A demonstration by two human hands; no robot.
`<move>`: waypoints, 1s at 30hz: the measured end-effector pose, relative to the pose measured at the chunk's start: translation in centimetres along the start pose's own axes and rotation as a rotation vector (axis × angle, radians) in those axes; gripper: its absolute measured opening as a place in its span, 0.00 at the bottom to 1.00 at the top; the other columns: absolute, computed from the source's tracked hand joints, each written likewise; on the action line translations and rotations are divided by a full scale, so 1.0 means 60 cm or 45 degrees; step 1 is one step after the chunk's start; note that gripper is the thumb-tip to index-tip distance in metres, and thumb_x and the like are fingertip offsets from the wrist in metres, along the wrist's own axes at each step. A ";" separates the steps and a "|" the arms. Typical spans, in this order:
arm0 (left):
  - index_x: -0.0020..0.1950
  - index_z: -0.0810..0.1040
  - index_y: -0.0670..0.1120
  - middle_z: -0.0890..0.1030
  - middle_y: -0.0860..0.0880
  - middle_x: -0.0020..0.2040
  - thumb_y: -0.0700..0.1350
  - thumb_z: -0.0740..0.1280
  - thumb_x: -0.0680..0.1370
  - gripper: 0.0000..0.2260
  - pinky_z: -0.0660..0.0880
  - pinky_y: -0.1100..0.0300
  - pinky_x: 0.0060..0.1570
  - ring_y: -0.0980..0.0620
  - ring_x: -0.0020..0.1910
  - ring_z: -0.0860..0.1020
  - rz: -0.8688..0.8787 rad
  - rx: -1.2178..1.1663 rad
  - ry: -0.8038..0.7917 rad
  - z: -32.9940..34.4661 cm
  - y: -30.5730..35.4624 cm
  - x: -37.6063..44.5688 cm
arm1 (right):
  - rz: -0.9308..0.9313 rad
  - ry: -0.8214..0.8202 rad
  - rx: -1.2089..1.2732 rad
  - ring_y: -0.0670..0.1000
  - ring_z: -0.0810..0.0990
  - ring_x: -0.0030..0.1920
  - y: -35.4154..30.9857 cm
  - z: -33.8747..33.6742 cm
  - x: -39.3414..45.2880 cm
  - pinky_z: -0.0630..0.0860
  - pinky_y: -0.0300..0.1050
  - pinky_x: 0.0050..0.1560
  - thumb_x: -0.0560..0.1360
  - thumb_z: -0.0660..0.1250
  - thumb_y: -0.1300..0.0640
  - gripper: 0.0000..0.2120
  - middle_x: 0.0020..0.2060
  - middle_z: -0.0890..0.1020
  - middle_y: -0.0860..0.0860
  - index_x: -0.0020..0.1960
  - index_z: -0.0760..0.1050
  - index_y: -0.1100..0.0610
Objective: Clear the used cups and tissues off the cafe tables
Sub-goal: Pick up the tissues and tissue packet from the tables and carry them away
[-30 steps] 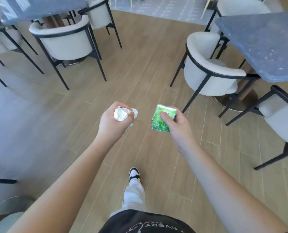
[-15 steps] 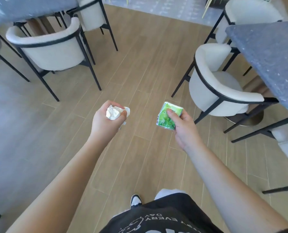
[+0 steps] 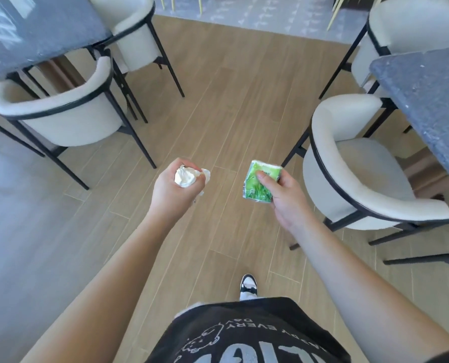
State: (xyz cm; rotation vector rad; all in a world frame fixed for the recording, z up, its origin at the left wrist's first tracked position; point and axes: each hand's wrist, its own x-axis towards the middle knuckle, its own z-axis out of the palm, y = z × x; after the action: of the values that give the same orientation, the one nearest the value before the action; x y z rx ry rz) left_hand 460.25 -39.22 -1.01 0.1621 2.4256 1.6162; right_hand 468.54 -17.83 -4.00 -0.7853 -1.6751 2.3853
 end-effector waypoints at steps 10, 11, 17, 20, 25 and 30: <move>0.44 0.78 0.57 0.81 0.60 0.35 0.49 0.72 0.74 0.04 0.74 0.67 0.25 0.62 0.29 0.78 -0.002 0.041 -0.031 0.058 0.060 0.275 | 0.064 0.015 0.016 0.54 0.83 0.55 -0.085 0.018 0.250 0.78 0.52 0.63 0.79 0.68 0.61 0.06 0.51 0.85 0.53 0.54 0.78 0.54; 0.43 0.78 0.57 0.81 0.59 0.35 0.49 0.72 0.74 0.05 0.74 0.67 0.25 0.62 0.28 0.78 -0.006 0.041 -0.040 0.061 0.058 0.305 | 0.074 0.027 0.015 0.54 0.83 0.55 -0.088 0.024 0.278 0.78 0.52 0.63 0.79 0.68 0.61 0.06 0.51 0.85 0.53 0.54 0.78 0.54; 0.44 0.78 0.55 0.82 0.58 0.37 0.47 0.73 0.75 0.05 0.75 0.65 0.26 0.59 0.28 0.79 -0.002 0.074 -0.122 0.053 0.053 0.519 | 0.071 0.056 -0.038 0.54 0.83 0.55 -0.118 0.082 0.476 0.76 0.56 0.66 0.79 0.69 0.60 0.06 0.51 0.85 0.53 0.55 0.78 0.54; 0.43 0.78 0.54 0.83 0.58 0.39 0.48 0.73 0.74 0.05 0.75 0.64 0.26 0.58 0.29 0.79 0.030 0.091 -0.169 0.038 0.065 0.625 | 0.053 0.043 -0.040 0.49 0.85 0.50 -0.144 0.128 0.579 0.79 0.54 0.61 0.78 0.70 0.59 0.05 0.46 0.87 0.47 0.53 0.79 0.53; 0.43 0.78 0.54 0.84 0.58 0.40 0.47 0.73 0.74 0.04 0.78 0.58 0.31 0.58 0.31 0.80 0.061 0.081 -0.235 0.039 0.099 0.790 | 0.022 0.042 -0.045 0.50 0.86 0.52 -0.194 0.173 0.719 0.81 0.50 0.57 0.77 0.71 0.57 0.08 0.47 0.87 0.47 0.55 0.80 0.51; 0.43 0.78 0.54 0.84 0.57 0.40 0.51 0.71 0.71 0.04 0.77 0.59 0.31 0.57 0.32 0.79 0.073 0.005 -0.277 0.095 0.146 0.931 | -0.003 0.102 -0.035 0.50 0.85 0.52 -0.260 0.144 0.851 0.81 0.51 0.59 0.78 0.70 0.58 0.08 0.49 0.87 0.48 0.56 0.80 0.51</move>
State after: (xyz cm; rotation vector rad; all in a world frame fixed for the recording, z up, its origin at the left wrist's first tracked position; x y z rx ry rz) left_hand 407.22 -18.78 -1.90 0.3907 2.2783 1.5286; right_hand 417.68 0.42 -5.15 -0.8704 -1.6805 2.3009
